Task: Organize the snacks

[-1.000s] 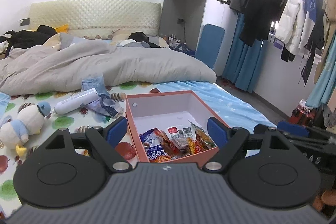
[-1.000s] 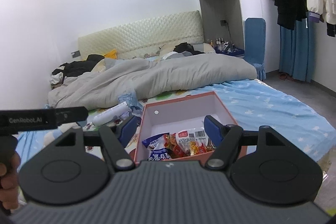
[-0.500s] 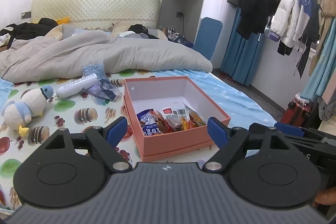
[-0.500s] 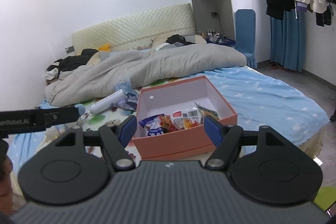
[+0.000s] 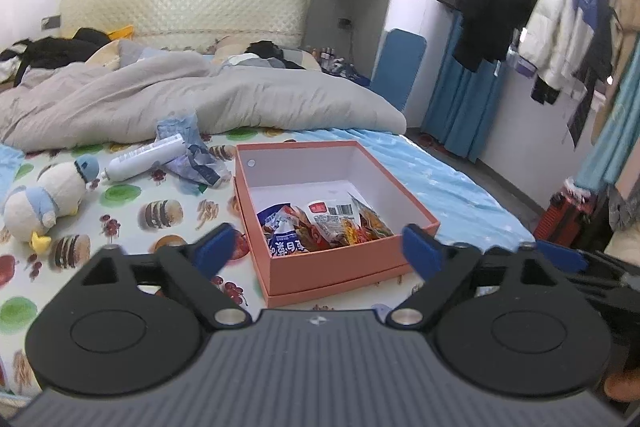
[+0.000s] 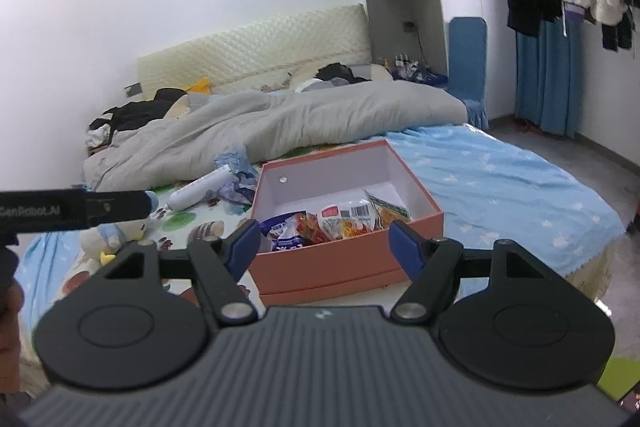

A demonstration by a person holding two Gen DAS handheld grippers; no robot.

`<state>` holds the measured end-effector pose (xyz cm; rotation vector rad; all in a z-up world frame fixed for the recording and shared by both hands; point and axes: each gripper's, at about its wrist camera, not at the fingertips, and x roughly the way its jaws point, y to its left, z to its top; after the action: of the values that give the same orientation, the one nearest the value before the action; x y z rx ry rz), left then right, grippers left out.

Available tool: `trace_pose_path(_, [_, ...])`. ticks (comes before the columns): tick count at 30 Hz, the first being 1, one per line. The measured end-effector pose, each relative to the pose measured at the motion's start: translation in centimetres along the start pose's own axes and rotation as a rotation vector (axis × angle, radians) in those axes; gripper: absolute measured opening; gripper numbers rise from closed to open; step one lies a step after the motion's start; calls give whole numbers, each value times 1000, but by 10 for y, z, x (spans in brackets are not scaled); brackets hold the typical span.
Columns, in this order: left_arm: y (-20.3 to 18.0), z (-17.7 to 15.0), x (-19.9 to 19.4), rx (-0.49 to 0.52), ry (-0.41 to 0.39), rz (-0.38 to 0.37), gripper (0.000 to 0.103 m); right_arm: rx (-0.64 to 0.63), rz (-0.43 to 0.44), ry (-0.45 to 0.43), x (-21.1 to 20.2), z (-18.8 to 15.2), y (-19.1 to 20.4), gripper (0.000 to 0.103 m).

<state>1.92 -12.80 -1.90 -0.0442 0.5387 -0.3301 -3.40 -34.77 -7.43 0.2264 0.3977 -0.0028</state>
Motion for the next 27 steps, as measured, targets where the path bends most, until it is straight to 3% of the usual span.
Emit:
trace_pose_path(1, [2, 0, -1, -15, -15, 13, 102, 4, 2, -2, 0, 0, -1, 103])
trace_pose_path(3, [4, 0, -2, -19, -28, 35, 103, 9, -17, -7, -1, 1, -2, 103])
trace_pose_path(14, [2, 1, 5, 42, 59, 62, 103, 16, -39, -4, -1, 1, -1, 103])
trace_pose_path(27, [-5, 7, -2, 74, 41, 105, 103, 22, -52, -6, -3, 3, 1, 103])
